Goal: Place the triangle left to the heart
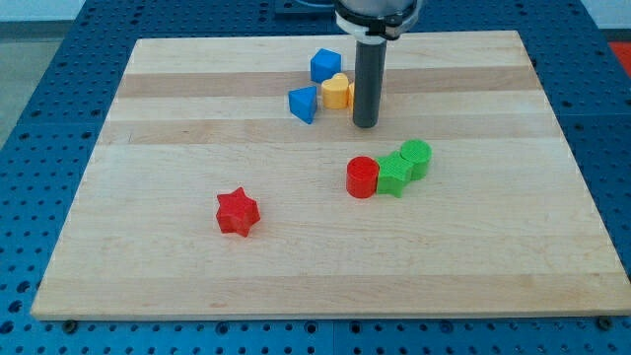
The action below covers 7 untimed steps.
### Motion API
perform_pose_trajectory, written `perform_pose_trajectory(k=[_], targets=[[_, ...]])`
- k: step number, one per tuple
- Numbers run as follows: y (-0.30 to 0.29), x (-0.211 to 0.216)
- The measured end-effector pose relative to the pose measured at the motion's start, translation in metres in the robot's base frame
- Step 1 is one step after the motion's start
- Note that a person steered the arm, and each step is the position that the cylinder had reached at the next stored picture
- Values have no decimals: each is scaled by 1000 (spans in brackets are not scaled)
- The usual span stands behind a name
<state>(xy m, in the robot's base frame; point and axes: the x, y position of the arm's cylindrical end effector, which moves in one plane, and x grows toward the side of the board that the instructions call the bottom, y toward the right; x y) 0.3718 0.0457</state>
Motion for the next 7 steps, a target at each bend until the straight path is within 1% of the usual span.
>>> perform_pose_trajectory(k=[1, 3, 4, 6, 7], targets=[[-4, -1], [-23, -47], [-29, -45], [-32, 13], [-61, 12]])
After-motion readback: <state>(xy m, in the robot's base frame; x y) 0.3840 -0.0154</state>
